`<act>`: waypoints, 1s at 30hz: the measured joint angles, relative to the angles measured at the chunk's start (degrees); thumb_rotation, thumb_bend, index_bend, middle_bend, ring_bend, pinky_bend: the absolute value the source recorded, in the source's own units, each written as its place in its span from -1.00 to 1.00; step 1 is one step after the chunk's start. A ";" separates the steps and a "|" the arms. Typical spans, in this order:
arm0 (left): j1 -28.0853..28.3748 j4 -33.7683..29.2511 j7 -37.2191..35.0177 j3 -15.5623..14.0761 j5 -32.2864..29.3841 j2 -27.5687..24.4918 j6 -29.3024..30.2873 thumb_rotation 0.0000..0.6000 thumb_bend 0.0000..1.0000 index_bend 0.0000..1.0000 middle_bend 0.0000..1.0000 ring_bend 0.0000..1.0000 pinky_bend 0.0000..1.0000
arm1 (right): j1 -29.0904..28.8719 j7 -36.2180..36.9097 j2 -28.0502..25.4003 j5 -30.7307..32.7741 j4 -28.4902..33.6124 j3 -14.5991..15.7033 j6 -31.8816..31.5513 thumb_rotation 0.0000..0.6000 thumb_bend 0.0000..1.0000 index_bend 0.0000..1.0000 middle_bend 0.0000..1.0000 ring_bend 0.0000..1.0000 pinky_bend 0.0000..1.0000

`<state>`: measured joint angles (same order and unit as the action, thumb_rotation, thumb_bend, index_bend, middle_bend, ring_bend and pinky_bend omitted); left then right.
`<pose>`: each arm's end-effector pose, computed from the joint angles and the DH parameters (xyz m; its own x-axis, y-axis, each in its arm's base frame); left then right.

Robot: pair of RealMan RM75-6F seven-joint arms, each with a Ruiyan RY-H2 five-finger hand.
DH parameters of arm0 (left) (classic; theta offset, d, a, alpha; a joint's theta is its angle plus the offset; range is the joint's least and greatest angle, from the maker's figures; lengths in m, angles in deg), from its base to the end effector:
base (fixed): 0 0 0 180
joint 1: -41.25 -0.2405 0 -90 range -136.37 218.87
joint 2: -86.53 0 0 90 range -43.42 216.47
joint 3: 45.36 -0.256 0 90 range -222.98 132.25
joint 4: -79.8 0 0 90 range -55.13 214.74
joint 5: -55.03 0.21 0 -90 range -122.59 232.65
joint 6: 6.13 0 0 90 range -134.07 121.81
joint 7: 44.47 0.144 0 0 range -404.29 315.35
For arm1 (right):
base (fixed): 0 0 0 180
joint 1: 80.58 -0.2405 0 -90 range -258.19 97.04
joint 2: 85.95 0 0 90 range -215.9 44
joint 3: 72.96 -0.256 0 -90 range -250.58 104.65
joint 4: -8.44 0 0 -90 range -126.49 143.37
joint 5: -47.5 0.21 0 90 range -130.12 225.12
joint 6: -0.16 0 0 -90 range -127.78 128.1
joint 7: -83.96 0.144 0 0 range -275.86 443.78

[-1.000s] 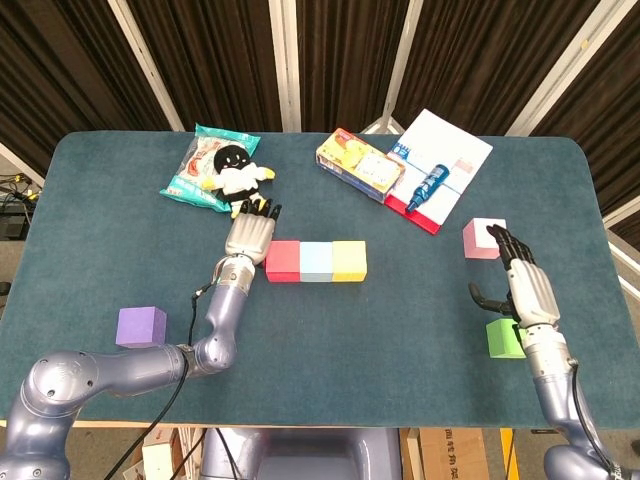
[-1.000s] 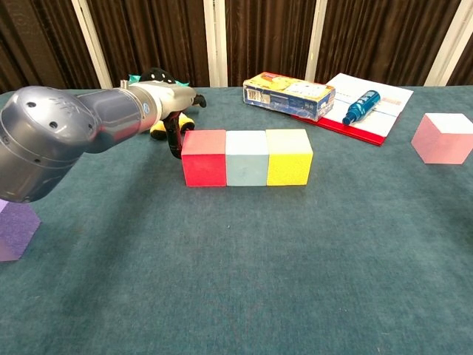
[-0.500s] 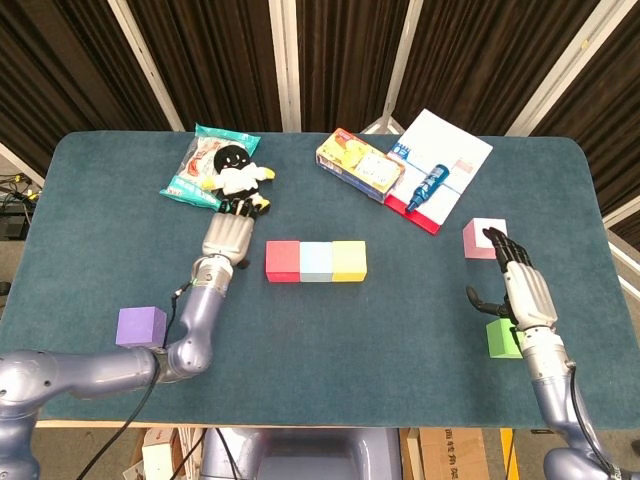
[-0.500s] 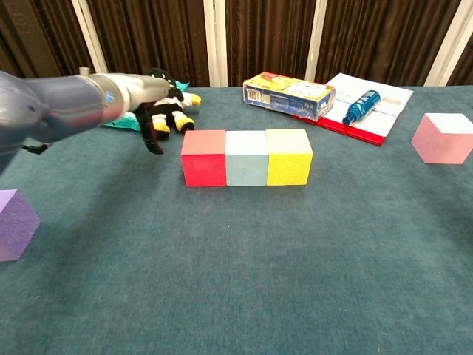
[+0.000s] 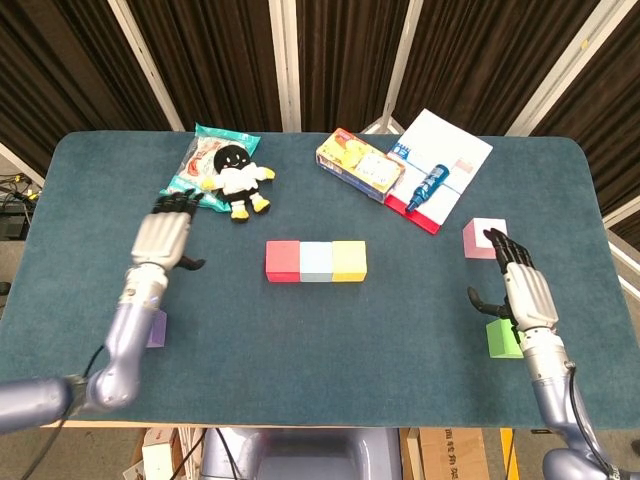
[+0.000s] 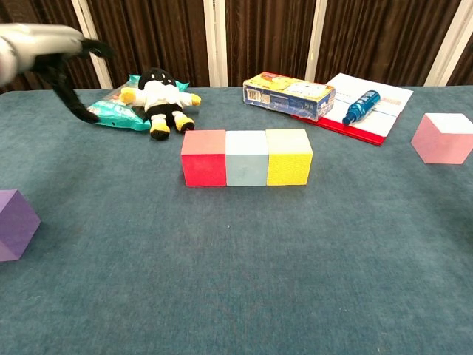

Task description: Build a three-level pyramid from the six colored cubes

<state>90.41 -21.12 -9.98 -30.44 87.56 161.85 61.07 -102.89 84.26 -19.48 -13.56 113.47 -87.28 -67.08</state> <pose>-0.1346 0.3723 0.0745 0.4070 0.1920 0.8930 0.9128 -0.0486 -0.4056 -0.2301 -0.2892 0.1235 0.0163 -0.1204 0.9926 -0.9991 0.0368 0.0209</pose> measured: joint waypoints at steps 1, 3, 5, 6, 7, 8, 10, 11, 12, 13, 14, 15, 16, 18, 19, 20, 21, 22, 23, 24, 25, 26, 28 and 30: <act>-1.62 -1.61 -1.65 -0.32 1.92 -1.40 1.29 1.00 -0.77 -1.00 -1.00 -1.00 -0.99 | -0.02 -0.30 0.00 -0.07 0.09 0.03 -0.12 1.00 -0.24 -1.00 -1.00 -1.00 -1.00; -4.04 -3.87 -3.95 -0.96 4.86 -3.08 3.28 1.00 -0.82 -1.00 -1.00 -1.00 -0.99 | -0.05 -0.95 -0.04 -0.18 0.29 0.08 -0.41 1.00 -0.24 -1.00 -1.00 -1.00 -1.00; -6.98 -6.36 -6.29 -1.99 8.22 -4.63 5.46 1.00 -0.82 -1.00 -1.00 -1.00 -0.99 | -0.08 -1.95 -0.16 -0.19 0.68 0.16 -0.76 1.00 -0.24 -1.00 -1.00 -1.00 -1.00; -8.21 -7.39 -7.20 -2.49 9.62 -5.46 6.45 1.00 -0.82 -1.00 -1.00 -1.00 -0.99 | -0.09 -2.34 -0.21 -0.15 0.84 0.20 -0.84 1.00 -0.24 -1.00 -1.00 -1.00 -1.00; -9.73 -8.76 -8.31 -3.18 11.37 -6.65 7.71 1.00 -0.82 -1.00 -1.00 -1.00 -0.99 | -0.10 -2.73 -0.27 -0.05 0.99 0.25 -0.90 1.00 -0.25 -1.00 -1.00 -1.00 -1.00; -10.79 -9.80 -9.05 -3.68 12.56 -7.59 8.53 1.00 -0.82 -1.00 -1.00 -1.00 -0.99 | -0.12 -3.27 -0.36 0.12 1.18 0.33 -0.96 1.00 -0.25 -1.00 -1.00 -1.00 -1.00; -12.95 -12.07 -10.60 -4.76 14.88 -9.74 10.02 1.00 -0.82 -1.00 -1.00 -1.00 -0.99 | -0.15 -4.12 -0.50 0.38 1.48 0.46 -1.03 1.00 -0.27 -1.00 -1.00 -1.00 -1.00; -13.72 -12.83 -11.14 -5.15 15.72 -10.54 10.55 1.00 -0.82 -1.00 -1.00 -1.00 -0.99 | -0.18 -4.68 -0.61 0.51 1.65 0.57 -1.07 1.00 -0.29 -1.00 -1.00 -1.00 -1.00; -14.36 -13.41 -11.52 -5.48 16.47 -11.18 11.04 1.00 -0.82 -1.00 -1.00 -1.00 -0.99 | -0.20 -5.15 -0.69 0.58 1.75 0.67 -1.10 1.00 -0.30 -1.00 -1.00 -1.00 -1.00; -15.08 -13.93 -11.81 -5.85 17.47 -11.84 11.56 1.00 -0.82 -1.00 -1.00 -1.00 -0.99 | -0.21 -5.69 -0.82 0.63 1.86 0.80 -1.14 1.00 -0.33 -1.00 -1.00 -1.00 -1.00; -15.47 -14.22 -11.94 -6.10 18.22 -12.20 11.93 1.00 -0.82 -1.00 -1.00 -1.00 -0.99 | -0.21 -6.56 -1.05 0.73 2.05 1.05 -1.15 1.00 -0.35 -1.00 -1.00 -1.00 -1.00; -15.85 -14.47 -12.08 -6.32 19.06 -12.55 12.41 1.00 -0.82 -1.00 -1.00 -1.00 -0.99 | -0.20 -7.28 -1.31 0.81 2.23 1.31 -1.10 1.00 -0.37 -1.00 -1.00 -1.00 -1.00; -16.45 -14.74 -12.27 -6.58 20.23 -13.01 13.03 1.00 -0.82 -1.00 -1.00 -1.00 -0.99 | -0.19 -8.02 -1.69 0.90 2.44 1.62 -0.97 1.00 -0.37 -1.00 -1.00 -1.00 -1.00; -17.37 -15.08 -12.61 -6.83 21.87 -13.72 13.89 1.00 -0.82 -1.00 -1.00 -1.00 -0.99 | -0.12 -9.75 -3.02 1.11 2.86 2.51 -0.50 1.00 -0.38 -1.00 -1.00 -1.00 -1.00; -17.97 -15.30 -13.01 -6.86 22.61 -14.21 14.37 1.00 -0.82 -1.00 -1.00 -1.00 -0.99 | -0.04 -10.31 -3.73 1.21 3.08 2.86 -0.31 1.00 -0.38 -1.00 -1.00 -1.00 -1.00; -18.29 -15.45 -13.30 -6.83 22.90 -14.48 14.49 1.00 -0.82 -1.00 -1.00 -1.00 -0.99 | 0.11 -10.87 -4.71 1.33 3.38 3.28 -0.13 1.00 -0.38 -1.00 -1.00 -1.00 -1.00; -18.48 -15.57 -13.49 -6.80 23.07 -14.67 14.42 1.00 -0.82 -1.00 -1.00 -1.00 -0.99 | 0.28 -11.16 -5.43 1.41 3.59 3.55 -0.08 1.00 -0.38 -1.00 -1.00 -1.00 -1.00; -18.65 -15.71 -13.63 -6.76 23.20 -14.86 14.17 1.00 -0.82 -1.00 -1.00 -1.00 -0.99 | 0.49 -11.38 -6.11 1.45 3.78 3.81 -0.08 1.00 -0.38 -1.00 -1.00 -1.00 -1.00; -18.76 -15.79 -13.70 -6.72 23.28 -14.97 13.95 1.00 -0.82 -1.00 -1.00 -1.00 -0.99 | 0.81 -11.75 -7.00 1.53 4.00 4.18 -0.12 1.00 -0.38 -1.00 -1.00 -1.00 -1.00; -18.85 -15.83 -13.74 -6.68 23.36 -15.04 13.72 1.00 -0.82 -1.00 -1.00 -1.00 -0.99 | 1.04 -12.11 -7.64 1.62 4.15 4.48 -0.13 1.00 -0.38 -1.00 -1.00 -1.00 -1.00; -18.97 -15.91 -13.77 -6.61 23.46 -15.11 13.44 1.00 -0.82 -1.00 -1.00 -1.00 -0.99 | 1.26 -12.51 -8.30 1.74 4.33 4.81 -0.12 1.00 -0.38 -1.00 -1.00 -1.00 -1.00; -19.05 -15.99 -13.79 -6.51 23.54 -15.15 13.31 1.00 -0.82 -1.00 -1.00 -1.00 -0.99 | 1.54 -13.09 -9.19 1.95 4.62 5.30 -0.04 1.00 -0.38 -1.00 -1.00 -1.00 -1.00; -19.21 -16.19 -13.88 -6.19 23.69 -15.19 13.18 1.00 -0.82 -1.00 -1.00 -1.00 -0.99 | 1.90 -14.03 -10.60 2.31 5.11 6.17 0.36 1.00 -0.38 -1.00 -1.00 -1.00 -1.00; -19.36 -16.38 -13.98 -5.91 23.79 -15.24 13.11 1.00 -0.82 -1.00 -1.00 -1.00 -0.99 | 2.30 -15.12 -12.28 2.85 5.77 7.35 1.15 1.00 -0.38 -1.00 -1.00 -1.00 -1.00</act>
<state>71.05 -37.50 -23.96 -36.35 111.35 146.61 74.18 -100.59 69.13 -31.76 -10.71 119.25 -79.93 -65.92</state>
